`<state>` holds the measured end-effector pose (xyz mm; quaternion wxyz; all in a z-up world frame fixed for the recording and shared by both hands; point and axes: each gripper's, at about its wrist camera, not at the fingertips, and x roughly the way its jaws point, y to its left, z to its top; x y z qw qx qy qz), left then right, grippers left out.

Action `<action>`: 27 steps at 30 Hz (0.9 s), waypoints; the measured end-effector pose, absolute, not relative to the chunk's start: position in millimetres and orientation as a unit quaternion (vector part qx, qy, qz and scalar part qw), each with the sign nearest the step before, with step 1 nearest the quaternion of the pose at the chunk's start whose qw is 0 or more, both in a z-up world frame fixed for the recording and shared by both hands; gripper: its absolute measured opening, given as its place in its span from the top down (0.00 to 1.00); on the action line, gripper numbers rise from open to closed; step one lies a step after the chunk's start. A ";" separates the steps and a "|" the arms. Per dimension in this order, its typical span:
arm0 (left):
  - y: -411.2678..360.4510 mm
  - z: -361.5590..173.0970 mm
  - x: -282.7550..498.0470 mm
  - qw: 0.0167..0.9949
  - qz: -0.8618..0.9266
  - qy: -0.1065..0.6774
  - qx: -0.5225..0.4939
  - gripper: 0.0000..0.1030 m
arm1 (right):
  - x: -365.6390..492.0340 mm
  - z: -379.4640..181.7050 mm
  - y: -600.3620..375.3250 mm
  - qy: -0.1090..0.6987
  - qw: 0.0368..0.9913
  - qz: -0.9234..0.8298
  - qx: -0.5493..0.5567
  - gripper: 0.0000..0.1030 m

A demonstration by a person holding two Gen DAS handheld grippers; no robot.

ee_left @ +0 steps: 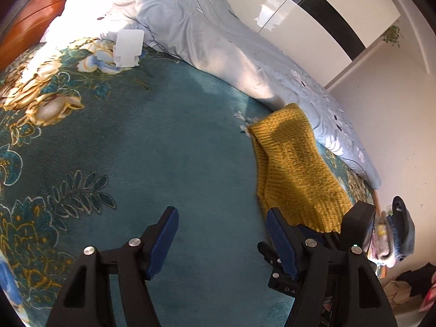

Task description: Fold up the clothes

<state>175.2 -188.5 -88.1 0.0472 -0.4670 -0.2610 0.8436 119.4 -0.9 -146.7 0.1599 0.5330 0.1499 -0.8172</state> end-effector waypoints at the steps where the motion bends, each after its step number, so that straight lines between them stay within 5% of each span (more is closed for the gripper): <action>1: -190.2 -90.4 172.1 0.047 0.841 -0.264 -0.470 0.31 | 117.6 -152.4 -0.5 0.157 0.145 -0.816 0.538 0.30; 5: -184.2 -97.9 154.4 0.056 0.832 -0.258 -0.487 0.31 | 117.7 -159.5 4.5 0.172 0.112 -0.815 0.542 0.46; 9: -161.9 -94.0 136.3 0.090 0.825 -0.258 -0.495 0.31 | 114.7 -151.5 25.0 0.140 0.103 -0.819 0.546 0.85; 14: -145.7 -85.8 119.6 0.105 0.825 -0.256 -0.492 0.31 | 108.3 -114.6 90.5 -0.014 0.114 -0.838 0.534 0.87; 27: -106.0 -94.2 97.2 0.123 0.805 -0.241 -0.528 0.31 | 86.5 -8.5 296.8 -0.181 -0.009 -0.894 0.410 0.87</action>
